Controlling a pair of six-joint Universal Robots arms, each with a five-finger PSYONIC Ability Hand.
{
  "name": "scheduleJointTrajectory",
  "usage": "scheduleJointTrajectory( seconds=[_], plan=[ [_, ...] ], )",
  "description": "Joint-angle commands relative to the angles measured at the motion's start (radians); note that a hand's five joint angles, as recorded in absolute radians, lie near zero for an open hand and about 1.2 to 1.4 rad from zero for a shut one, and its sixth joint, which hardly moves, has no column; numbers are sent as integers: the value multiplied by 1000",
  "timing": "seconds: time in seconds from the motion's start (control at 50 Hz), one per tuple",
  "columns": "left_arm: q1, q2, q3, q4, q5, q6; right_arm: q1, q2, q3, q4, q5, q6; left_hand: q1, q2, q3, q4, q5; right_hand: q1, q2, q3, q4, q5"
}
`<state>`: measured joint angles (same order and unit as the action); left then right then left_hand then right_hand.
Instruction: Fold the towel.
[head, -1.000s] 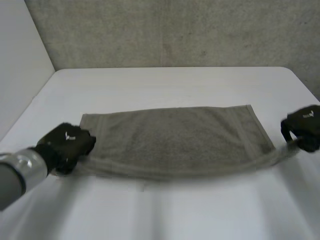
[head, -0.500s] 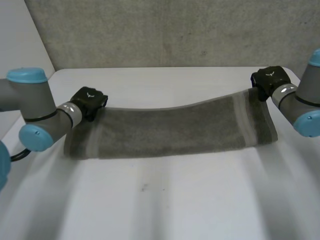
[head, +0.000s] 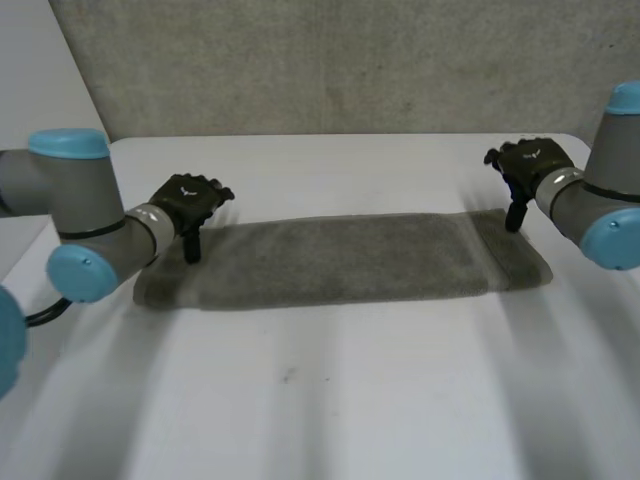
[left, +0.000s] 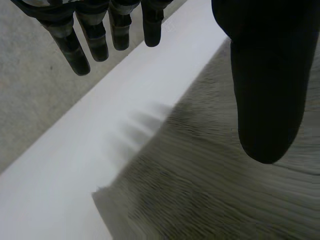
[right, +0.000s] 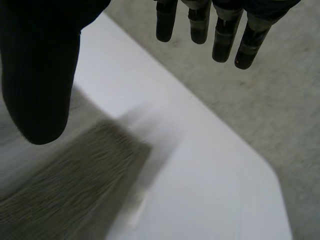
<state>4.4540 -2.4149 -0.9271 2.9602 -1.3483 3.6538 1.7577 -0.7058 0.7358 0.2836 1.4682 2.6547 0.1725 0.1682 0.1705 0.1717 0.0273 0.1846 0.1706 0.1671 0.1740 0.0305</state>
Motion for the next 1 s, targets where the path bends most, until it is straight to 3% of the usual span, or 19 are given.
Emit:
scheduleJointTrajectory(
  seconds=[0.02,0.1,0.2,0.24,0.32,0.5,0.68,0.72,0.74,0.76,0.9,1.0],
  plan=[
    [5,235,-314,51,6,-44,-23,-193,350,-6,-54,-18,2,6,4,3,-27,-10,4,7,1,-31],
    [-1,368,-519,178,5,-46,-49,-238,475,-61,-95,-29,2,6,4,3,-27,-10,4,7,1,-31],
    [-13,450,-683,324,5,-46,-70,-262,619,-195,-117,-38,2,6,4,3,-27,185,199,203,196,165],
    [-24,465,-727,364,5,-46,-79,-251,672,-288,-118,-55,2,6,4,3,-27,378,392,395,388,357],
    [-48,493,-806,445,3,-58,-99,-238,698,-353,-115,-79,2,6,4,3,-27,455,469,473,466,435],
    [-42,493,-820,468,1,-146,-107,-195,691,-380,-115,-122,2,6,4,3,-27,710,724,727,721,690],
    [-33,493,-817,473,1,-195,-121,-175,682,-396,-117,-125,2,6,4,3,-27,822,836,840,833,802],
    [-33,493,-819,473,1,-195,-133,-167,674,-397,-117,-125,2,6,4,3,-27,1041,1055,1058,1051,1020],
    [-33,493,-819,473,1,-195,-133,-167,674,-397,-117,-125,2,6,4,3,-27,1042,1056,1060,1053,1022],
    [-33,493,-819,473,1,-195,-138,-164,669,-400,-115,-125,2,6,4,3,-27,1210,1224,1227,1221,1190],
    [-33,493,-823,473,1,-196,-176,-187,671,-429,-105,-122,2,6,4,3,-27,1212,1226,1229,1222,1191],
    [-35,494,-825,473,0,-202,-268,-245,663,-423,-111,-125,2,6,4,3,-27,1212,1226,1229,1222,1191]
  ],
)
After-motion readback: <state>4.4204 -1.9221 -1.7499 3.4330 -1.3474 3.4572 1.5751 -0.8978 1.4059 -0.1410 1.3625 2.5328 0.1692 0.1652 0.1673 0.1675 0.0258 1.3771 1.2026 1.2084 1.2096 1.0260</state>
